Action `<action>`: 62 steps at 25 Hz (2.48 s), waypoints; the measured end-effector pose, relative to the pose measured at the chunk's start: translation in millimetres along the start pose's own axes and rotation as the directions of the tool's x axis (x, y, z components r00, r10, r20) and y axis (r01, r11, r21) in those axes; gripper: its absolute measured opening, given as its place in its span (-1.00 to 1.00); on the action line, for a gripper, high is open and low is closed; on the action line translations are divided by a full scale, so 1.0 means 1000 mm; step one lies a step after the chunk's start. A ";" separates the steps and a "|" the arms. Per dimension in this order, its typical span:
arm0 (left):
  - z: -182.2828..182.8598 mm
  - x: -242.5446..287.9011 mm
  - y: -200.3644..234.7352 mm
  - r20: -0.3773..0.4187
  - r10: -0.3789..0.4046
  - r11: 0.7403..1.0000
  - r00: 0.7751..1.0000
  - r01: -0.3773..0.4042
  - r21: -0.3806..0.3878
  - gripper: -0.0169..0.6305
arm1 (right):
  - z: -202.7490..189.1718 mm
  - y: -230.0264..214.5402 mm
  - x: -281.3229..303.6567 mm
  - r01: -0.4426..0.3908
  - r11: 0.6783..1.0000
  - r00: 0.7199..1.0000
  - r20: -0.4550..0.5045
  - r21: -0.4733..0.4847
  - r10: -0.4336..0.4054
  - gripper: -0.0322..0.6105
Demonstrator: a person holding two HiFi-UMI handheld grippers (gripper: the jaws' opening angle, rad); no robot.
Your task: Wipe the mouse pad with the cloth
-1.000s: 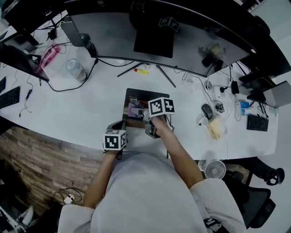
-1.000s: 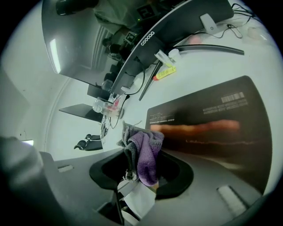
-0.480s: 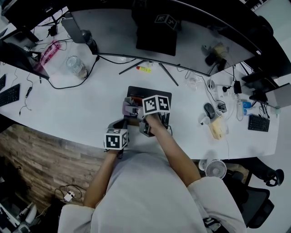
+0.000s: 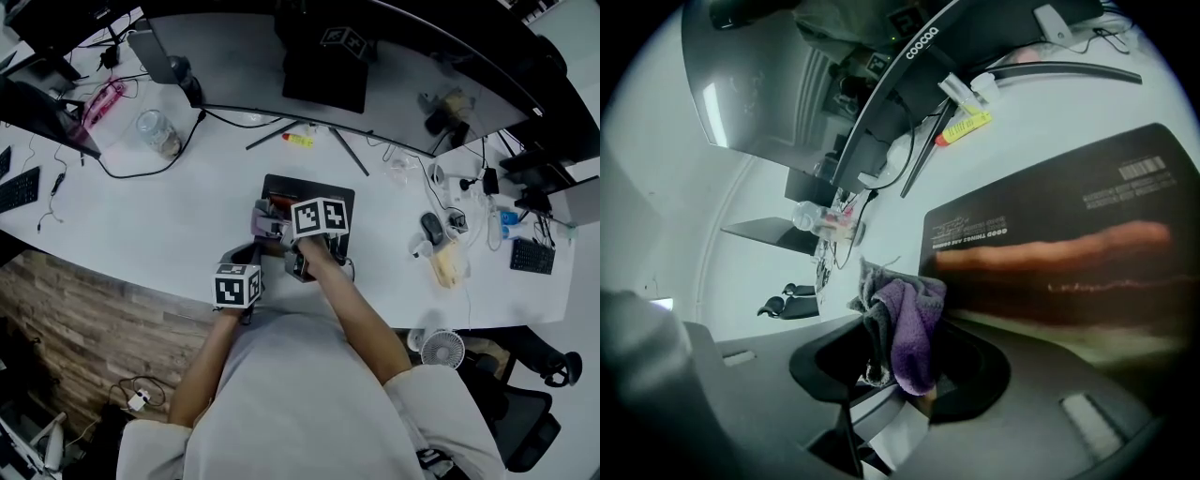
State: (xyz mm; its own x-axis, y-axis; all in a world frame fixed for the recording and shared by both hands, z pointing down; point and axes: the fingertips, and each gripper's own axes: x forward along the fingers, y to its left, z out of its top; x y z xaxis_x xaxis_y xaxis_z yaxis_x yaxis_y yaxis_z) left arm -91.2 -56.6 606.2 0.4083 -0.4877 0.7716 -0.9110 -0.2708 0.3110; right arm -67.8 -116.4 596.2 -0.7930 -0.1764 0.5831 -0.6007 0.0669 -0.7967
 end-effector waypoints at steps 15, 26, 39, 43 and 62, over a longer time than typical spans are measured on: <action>-0.001 0.000 -0.002 -0.015 0.010 1.000 1.000 -0.010 0.027 -0.95 | -0.002 -0.009 -0.009 0.010 1.000 1.000 -0.014 0.012 -0.009 -0.33; 0.000 -0.001 -0.002 -0.013 0.016 0.999 1.000 -0.016 0.030 -0.95 | -0.004 -0.017 -0.020 0.019 1.000 1.000 -0.018 0.017 -0.019 -0.33; -0.001 -0.001 -0.002 -0.013 0.005 1.000 1.000 -0.005 0.017 -0.95 | -0.006 -0.031 -0.038 0.026 0.999 1.000 -0.009 0.025 -0.026 -0.33; -0.001 -0.001 -0.002 -0.010 -0.003 1.000 1.000 0.003 0.000 -0.95 | -0.007 -0.036 -0.045 0.035 0.999 0.999 -0.005 0.028 -0.034 -0.33; -0.001 -0.001 -0.004 -0.010 0.010 1.000 1.000 -0.010 0.019 -0.95 | -0.013 -0.060 -0.079 0.090 0.995 0.996 0.008 0.031 -0.090 -0.33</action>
State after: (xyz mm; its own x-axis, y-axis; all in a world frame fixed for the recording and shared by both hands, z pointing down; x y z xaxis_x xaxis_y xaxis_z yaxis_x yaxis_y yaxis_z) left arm -88.5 -54.2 605.0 0.3982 -0.4818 0.7806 -0.9139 -0.2819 0.2923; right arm 29.3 -94.2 600.0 -0.7347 -0.1899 0.6512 -0.6661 0.0203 -0.7456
